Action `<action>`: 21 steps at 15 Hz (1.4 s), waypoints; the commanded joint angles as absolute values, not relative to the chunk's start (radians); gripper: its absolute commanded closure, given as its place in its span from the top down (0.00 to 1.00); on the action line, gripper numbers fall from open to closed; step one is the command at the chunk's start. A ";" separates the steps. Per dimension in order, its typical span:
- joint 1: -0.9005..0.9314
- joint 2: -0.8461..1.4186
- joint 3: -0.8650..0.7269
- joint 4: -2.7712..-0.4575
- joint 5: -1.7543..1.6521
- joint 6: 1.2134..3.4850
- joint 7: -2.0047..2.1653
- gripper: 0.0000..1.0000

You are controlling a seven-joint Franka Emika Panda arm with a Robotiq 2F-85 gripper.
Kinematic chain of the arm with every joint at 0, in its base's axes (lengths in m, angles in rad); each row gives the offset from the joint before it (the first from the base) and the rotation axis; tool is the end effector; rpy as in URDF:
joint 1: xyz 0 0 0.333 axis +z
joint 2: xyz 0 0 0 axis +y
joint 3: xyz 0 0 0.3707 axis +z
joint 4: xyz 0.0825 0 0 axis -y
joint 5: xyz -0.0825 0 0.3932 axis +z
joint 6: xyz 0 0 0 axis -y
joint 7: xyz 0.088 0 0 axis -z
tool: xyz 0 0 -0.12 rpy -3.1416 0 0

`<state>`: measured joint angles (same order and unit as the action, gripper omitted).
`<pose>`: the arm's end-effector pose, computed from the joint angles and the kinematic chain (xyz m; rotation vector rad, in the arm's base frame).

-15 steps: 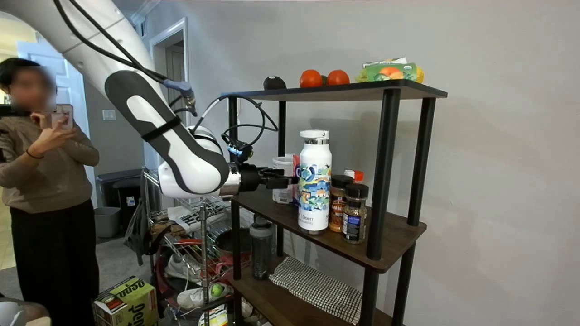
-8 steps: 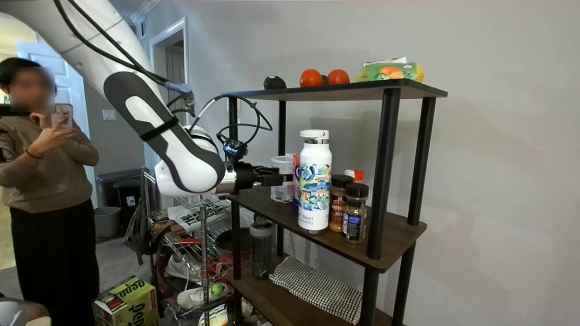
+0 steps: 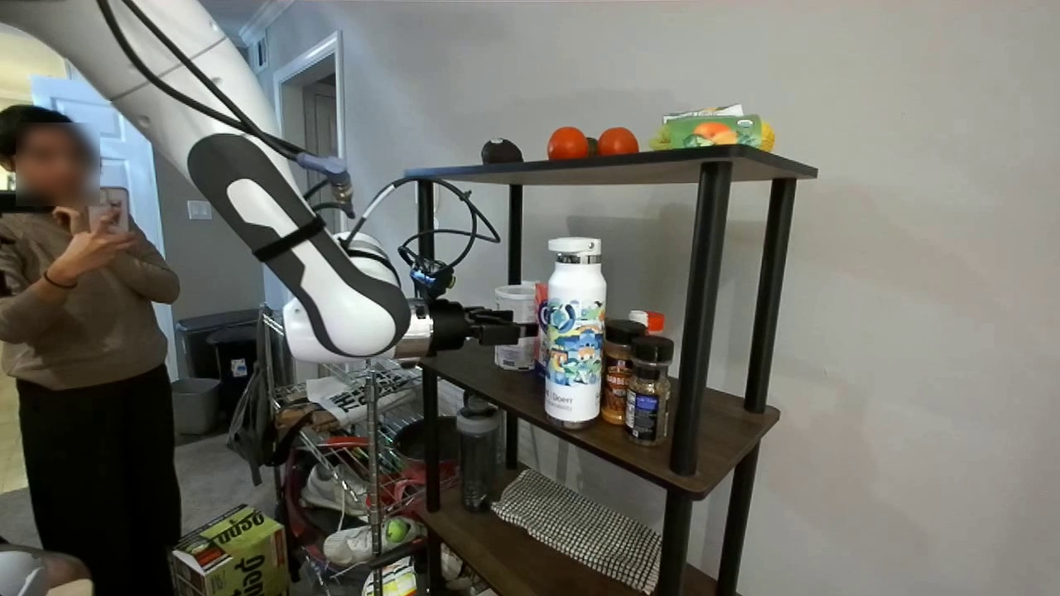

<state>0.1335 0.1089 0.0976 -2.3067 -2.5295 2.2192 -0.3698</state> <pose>0.5564 0.1051 0.3697 0.2199 1.5810 -0.1664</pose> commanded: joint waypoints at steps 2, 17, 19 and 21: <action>0.128 0.091 0.095 -2.369 -2.493 2.171 -0.371 1.00; 0.124 0.152 0.080 -2.280 -2.485 2.201 -0.408 1.00; 0.127 0.166 0.081 -2.257 -2.484 2.208 -0.422 1.00; 0.130 0.175 0.082 -2.238 -2.486 2.212 -0.438 1.00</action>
<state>0.1325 0.1588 0.0774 -2.2747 -2.5020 2.1898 -0.3851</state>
